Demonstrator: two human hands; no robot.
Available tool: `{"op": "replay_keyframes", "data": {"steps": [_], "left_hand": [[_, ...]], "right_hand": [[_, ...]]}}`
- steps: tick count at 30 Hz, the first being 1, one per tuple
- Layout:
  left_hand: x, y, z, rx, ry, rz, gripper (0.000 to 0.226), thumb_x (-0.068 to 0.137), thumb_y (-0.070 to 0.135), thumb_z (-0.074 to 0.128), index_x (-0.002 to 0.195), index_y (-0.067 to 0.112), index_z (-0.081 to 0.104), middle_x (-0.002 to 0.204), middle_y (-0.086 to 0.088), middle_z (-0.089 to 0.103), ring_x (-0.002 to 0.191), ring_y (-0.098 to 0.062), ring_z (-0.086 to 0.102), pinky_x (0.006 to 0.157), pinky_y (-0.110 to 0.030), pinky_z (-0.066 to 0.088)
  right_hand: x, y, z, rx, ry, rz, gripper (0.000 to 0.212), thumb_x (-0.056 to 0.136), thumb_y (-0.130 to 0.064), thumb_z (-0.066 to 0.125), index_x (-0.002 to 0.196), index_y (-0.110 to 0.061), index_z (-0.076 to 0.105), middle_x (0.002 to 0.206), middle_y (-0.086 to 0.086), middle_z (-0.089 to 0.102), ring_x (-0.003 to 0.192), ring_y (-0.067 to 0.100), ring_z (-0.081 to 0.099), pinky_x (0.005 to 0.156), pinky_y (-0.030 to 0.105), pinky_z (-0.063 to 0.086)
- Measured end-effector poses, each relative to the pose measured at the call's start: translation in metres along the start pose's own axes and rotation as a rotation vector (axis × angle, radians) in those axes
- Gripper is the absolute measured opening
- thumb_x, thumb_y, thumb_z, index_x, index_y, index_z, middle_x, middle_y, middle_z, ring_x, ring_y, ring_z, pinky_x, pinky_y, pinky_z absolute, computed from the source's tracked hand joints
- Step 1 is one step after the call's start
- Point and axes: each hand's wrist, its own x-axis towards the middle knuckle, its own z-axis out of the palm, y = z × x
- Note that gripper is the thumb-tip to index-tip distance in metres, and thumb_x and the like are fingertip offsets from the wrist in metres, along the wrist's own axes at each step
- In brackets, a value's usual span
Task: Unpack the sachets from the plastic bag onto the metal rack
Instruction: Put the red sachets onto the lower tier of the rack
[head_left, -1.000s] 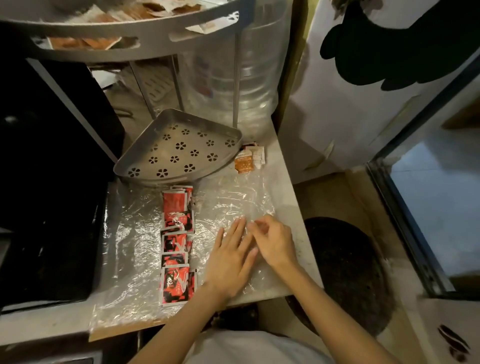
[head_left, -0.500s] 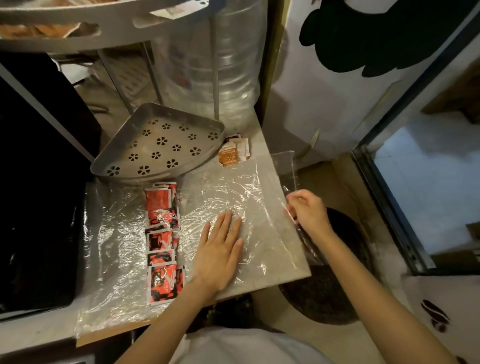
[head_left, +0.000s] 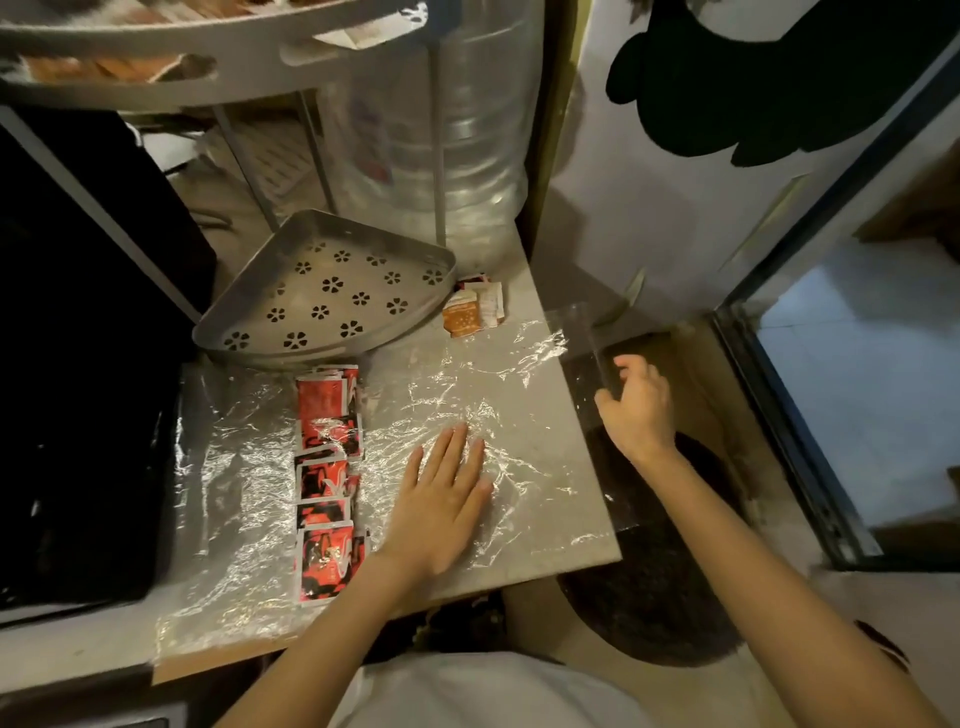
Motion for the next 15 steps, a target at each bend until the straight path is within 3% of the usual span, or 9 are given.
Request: {"op": "replay_keyframes", "data": {"steps": [2,4,8,11,15], "left_hand": [[0.003,0.001,-0.004,-0.115,-0.023,-0.022,0.075,0.079,0.065,-0.012,0.144,0.03,-0.003,0.153,0.008,-0.017,0.137,-0.005,-0.024,0.111,-0.03,-0.019],[0.006,0.001,-0.013,-0.221,-0.022,-0.03,0.059,0.092,0.054,0.008,0.144,0.027,0.011,0.156,0.008,-0.003,0.14,-0.004,-0.011,0.112,-0.029,-0.013],[-0.002,0.002,-0.043,-0.487,0.153,-0.049,0.048,0.097,0.037,0.026,0.139,0.017,0.035,0.15,0.002,0.03,0.135,-0.002,0.02,0.107,-0.012,0.007],[-0.017,-0.005,-0.06,-0.454,0.308,-0.073,0.049,0.092,0.041,0.033,0.131,0.015,0.047,0.137,-0.002,0.049,0.124,-0.01,0.043,0.099,-0.016,0.027],[-0.043,-0.028,-0.064,-0.297,0.459,-0.285,0.043,0.088,0.027,0.053,0.128,0.012,0.048,0.13,-0.005,0.048,0.112,-0.019,0.051,0.093,-0.026,0.038]], "right_hand": [[-0.007,-0.016,0.001,-0.071,0.035,-0.13,0.038,0.087,-0.017,0.056,0.124,-0.012,0.049,0.127,0.011,0.052,0.118,0.027,0.045,0.098,0.042,0.041],[-0.011,-0.035,0.004,-0.107,-0.034,-0.251,0.031,0.088,-0.019,0.054,0.118,-0.015,0.054,0.126,0.008,0.053,0.117,0.025,0.045,0.098,0.039,0.038],[-0.021,-0.075,0.018,-0.06,-0.225,-0.422,0.026,0.087,-0.019,0.055,0.112,-0.016,0.06,0.124,0.005,0.057,0.119,0.023,0.046,0.102,0.037,0.033],[-0.03,-0.107,0.031,-0.029,-0.369,-0.554,0.031,0.088,-0.017,0.055,0.119,-0.015,0.056,0.128,0.003,0.056,0.123,0.021,0.045,0.102,0.034,0.032],[-0.033,-0.145,0.052,-0.064,-0.525,-0.68,0.044,0.085,-0.019,0.059,0.128,-0.015,0.05,0.135,0.003,0.051,0.126,0.02,0.044,0.102,0.032,0.033]]}}
